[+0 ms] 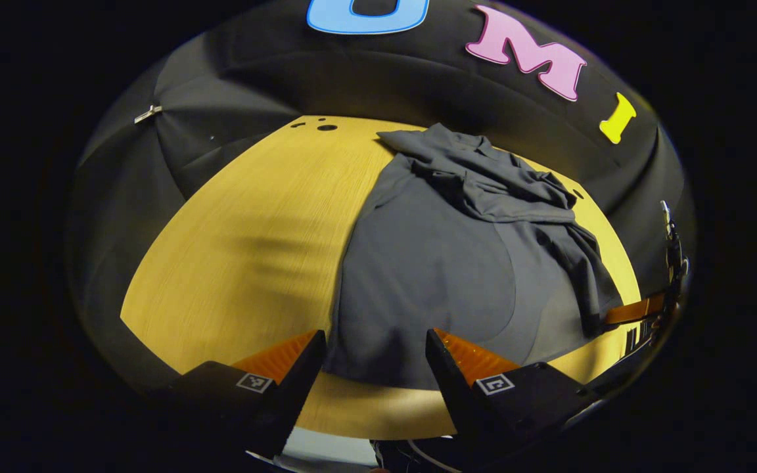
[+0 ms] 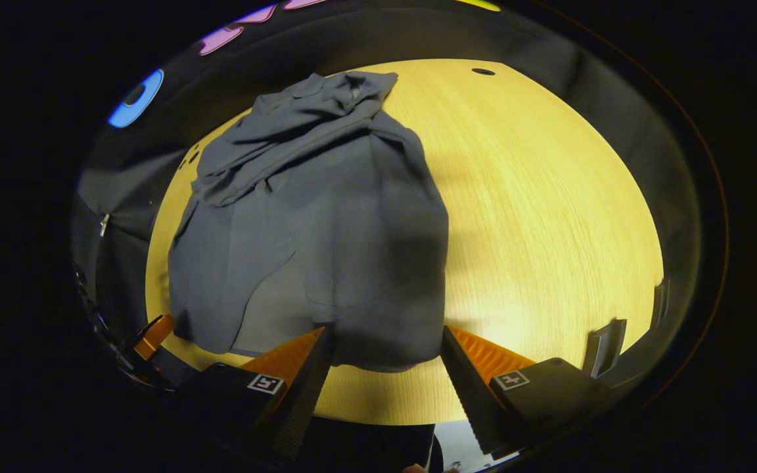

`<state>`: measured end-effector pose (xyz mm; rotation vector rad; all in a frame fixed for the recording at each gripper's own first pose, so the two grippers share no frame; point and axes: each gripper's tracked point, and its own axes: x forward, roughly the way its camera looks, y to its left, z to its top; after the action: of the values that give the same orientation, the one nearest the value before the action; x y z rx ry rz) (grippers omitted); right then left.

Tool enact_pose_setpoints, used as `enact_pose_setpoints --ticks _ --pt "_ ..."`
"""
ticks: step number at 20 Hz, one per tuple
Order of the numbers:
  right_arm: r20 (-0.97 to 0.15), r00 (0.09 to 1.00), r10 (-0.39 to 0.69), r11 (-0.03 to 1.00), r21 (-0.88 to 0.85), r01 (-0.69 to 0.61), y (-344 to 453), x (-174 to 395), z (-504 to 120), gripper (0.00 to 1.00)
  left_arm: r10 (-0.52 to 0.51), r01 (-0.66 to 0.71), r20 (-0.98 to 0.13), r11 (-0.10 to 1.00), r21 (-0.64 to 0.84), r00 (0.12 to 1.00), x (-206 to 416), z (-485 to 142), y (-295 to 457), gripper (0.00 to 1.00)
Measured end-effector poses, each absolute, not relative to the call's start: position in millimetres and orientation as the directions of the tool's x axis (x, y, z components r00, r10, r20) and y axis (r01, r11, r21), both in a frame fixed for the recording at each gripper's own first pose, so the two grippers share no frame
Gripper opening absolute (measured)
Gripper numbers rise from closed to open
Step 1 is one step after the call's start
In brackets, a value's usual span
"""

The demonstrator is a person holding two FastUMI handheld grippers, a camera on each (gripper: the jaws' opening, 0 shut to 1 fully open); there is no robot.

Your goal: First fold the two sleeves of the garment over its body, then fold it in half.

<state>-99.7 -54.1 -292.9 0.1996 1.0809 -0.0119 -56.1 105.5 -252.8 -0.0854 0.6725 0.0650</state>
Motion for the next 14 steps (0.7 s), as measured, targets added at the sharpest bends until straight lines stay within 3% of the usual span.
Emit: enact_pose_setpoints --ticks 11,12,13,14 --pt "-0.881 0.473 -0.012 1.000 -0.012 0.003 -47 -89 -310 0.99 0.057 -0.068 -0.679 0.998 0.010 0.732 -55 -277 108 0.96" --pt "-0.882 0.471 -0.011 1.000 -0.010 0.005 -48 -89 -310 0.99 0.069 -0.076 -0.677 0.997 0.020 0.733 -56 -277 111 0.92" --pt "-0.884 0.468 -0.010 1.000 -0.007 0.009 -48 -88 -310 0.99 0.076 -0.077 -0.676 0.997 0.029 0.733 -53 -276 111 0.97" --pt "-0.885 0.466 -0.010 1.000 -0.007 0.007 -48 -88 -311 0.99 0.084 -0.074 -0.677 0.996 0.043 0.731 -53 -279 110 0.96"
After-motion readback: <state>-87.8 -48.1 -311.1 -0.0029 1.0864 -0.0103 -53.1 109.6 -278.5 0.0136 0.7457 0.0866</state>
